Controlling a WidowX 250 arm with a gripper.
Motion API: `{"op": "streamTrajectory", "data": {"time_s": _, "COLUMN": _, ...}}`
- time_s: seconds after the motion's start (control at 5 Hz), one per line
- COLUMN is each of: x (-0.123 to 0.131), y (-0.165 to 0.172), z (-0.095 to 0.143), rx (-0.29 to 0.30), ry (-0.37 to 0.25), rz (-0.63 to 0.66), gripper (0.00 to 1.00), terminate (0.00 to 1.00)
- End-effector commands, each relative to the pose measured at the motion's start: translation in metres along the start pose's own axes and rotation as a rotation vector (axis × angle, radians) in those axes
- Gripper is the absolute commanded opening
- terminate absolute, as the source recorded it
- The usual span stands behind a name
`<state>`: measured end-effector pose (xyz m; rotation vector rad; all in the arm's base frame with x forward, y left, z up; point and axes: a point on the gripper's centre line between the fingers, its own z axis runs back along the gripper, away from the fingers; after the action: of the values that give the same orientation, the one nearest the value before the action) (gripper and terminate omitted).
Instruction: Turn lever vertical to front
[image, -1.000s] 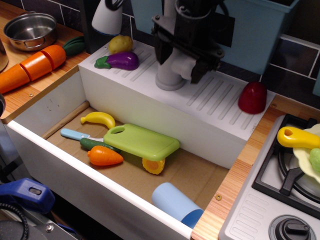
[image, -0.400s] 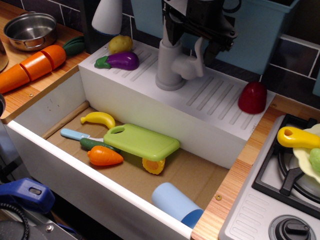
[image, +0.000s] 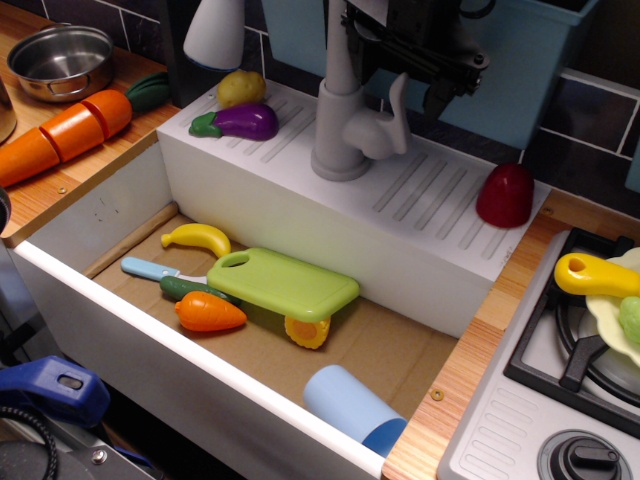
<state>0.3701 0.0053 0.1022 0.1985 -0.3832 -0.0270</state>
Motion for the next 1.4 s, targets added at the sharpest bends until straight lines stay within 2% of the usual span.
{"op": "streamTrajectory", "data": {"time_s": 0.0, "x": 0.014, "y": 0.002, "z": 0.011, "rx": 0.007, "ry": -0.058, "rz": 0.009, "gripper": 0.00, "terminate": 0.00}}
{"op": "streamTrajectory", "data": {"time_s": 0.4, "x": 0.009, "y": 0.000, "z": 0.009, "rx": -0.004, "ry": -0.044, "rz": 0.038, "gripper": 0.00, "terminate": 0.00}}
{"op": "streamTrajectory", "data": {"time_s": 0.8, "x": -0.018, "y": -0.012, "z": 0.002, "rx": -0.023, "ry": -0.016, "rz": 0.118, "gripper": 0.00, "terminate": 0.00}}
{"op": "streamTrajectory", "data": {"time_s": 1.2, "x": -0.055, "y": -0.023, "z": -0.017, "rx": -0.053, "ry": -0.018, "rz": 0.172, "gripper": 0.00, "terminate": 0.00}}
